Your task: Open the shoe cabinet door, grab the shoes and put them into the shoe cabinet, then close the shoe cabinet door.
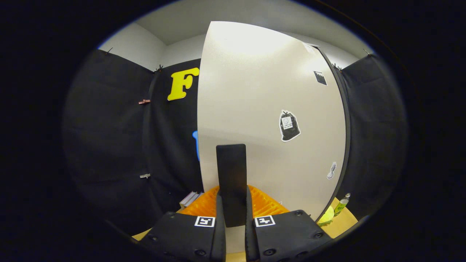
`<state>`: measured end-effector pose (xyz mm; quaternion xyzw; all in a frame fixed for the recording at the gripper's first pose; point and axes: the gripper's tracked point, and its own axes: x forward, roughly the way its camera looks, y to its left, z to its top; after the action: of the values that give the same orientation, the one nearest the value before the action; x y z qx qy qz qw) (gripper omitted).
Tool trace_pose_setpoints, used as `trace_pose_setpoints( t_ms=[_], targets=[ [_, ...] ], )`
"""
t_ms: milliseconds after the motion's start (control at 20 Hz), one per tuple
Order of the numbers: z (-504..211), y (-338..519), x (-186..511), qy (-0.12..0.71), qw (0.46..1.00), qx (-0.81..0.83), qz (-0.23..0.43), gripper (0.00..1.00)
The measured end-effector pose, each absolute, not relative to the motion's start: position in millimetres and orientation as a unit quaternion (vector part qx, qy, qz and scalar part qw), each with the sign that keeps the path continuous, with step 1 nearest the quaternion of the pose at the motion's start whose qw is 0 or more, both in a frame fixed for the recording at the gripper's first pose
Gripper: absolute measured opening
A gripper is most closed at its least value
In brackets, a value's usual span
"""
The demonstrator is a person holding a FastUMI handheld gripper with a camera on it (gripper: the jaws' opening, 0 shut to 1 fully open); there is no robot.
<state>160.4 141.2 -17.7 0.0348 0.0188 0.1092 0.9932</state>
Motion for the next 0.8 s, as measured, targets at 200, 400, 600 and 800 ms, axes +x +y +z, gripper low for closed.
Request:
trace_pose_setpoints(
  t_ms=[200, 400, 600, 800],
  targets=[
    [-14, 116, 131, 0.02, 0.991, 0.045, 0.121, 0.24],
    [-11, 87, 111, 0.024, 0.992, 0.046, 0.112, 0.24],
    [-9, 55, 89, 0.022, 0.994, 0.045, 0.094, 0.24],
    [-7, 24, 75, 0.025, 0.995, 0.049, 0.085, 0.24]
  ],
)
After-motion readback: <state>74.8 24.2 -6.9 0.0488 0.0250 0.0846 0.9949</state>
